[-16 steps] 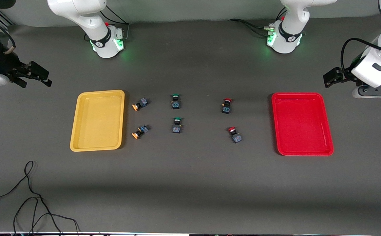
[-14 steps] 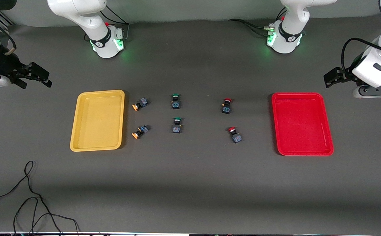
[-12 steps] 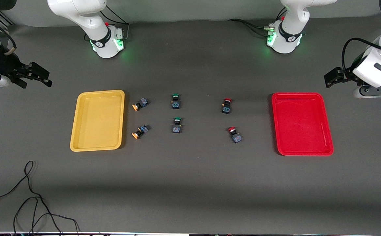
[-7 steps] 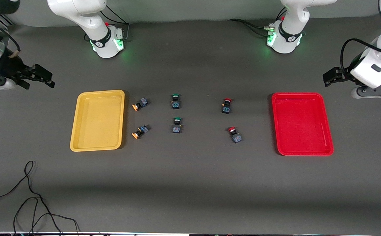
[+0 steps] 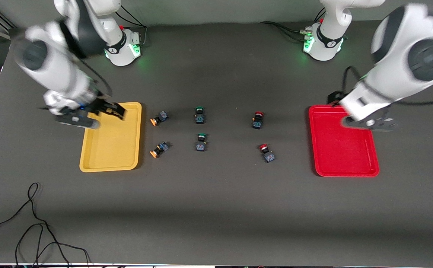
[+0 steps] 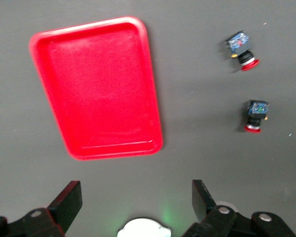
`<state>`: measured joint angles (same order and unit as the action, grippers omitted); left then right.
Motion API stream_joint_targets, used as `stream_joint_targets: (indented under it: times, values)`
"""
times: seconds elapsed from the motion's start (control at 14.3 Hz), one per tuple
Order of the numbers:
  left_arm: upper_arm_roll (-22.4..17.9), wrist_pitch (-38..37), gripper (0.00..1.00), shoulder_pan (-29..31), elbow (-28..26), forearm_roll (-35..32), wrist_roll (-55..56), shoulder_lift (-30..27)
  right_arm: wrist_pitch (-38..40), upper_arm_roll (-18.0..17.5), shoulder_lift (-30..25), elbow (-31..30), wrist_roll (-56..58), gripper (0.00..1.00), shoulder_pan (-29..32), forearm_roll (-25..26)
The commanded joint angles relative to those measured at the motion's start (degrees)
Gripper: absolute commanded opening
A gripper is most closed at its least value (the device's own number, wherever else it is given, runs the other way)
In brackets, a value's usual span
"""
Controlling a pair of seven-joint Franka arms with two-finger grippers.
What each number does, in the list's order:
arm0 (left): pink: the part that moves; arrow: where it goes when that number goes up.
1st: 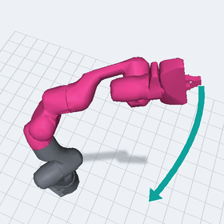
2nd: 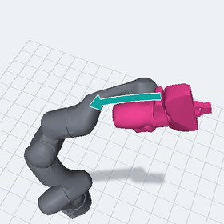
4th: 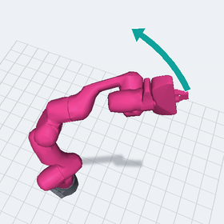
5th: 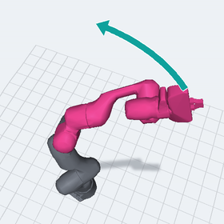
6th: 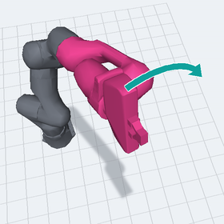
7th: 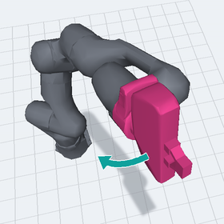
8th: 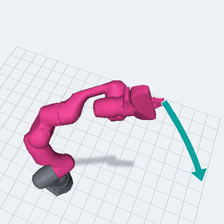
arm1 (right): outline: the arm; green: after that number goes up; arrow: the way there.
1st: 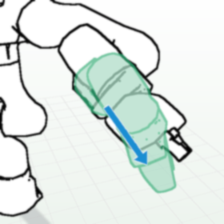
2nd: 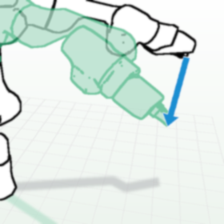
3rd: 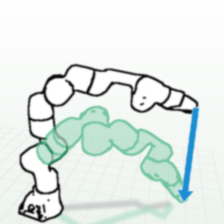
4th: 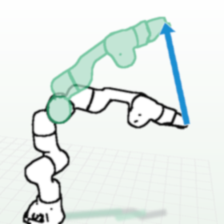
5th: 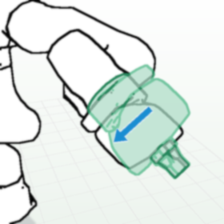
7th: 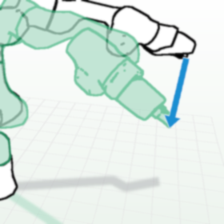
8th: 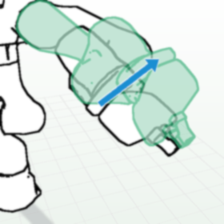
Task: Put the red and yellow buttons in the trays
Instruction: 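Move the right gripper to an orange button while the left gripper reaches a red button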
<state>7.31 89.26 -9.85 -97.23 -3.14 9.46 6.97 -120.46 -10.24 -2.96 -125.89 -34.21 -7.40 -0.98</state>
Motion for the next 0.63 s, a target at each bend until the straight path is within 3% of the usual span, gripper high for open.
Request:
stream_joint_targets:
  times: [0.0, 0.21, 0.42, 0.56]
  values:
    - [-0.55, 4.41, 0.99, -6.04, 0.38, 0.06, 9.31, 6.63, -8.18, -3.97, 8.29, -1.55, -13.81, 1.00, -0.24, 0.72]
    - [0.15, 15.98, 1.00, -11.93, -4.00, 1.10, 22.04, 12.09, -18.37, -4.78, 17.87, -4.09, -32.02, 1.00, -0.16, 0.36]
    - [2.70, 32.16, 0.99, -15.89, -11.91, 1.38, 35.17, 15.61, -19.72, -4.78, 20.09, -6.11, -33.46, 1.00, 0.19, 0.28]
    - [2.79, 35.97, 0.99, -16.78, -14.37, 1.20, 35.27, 16.76, -19.72, -4.87, 20.97, -6.82, -36.43, 1.00, 0.11, 0.28]
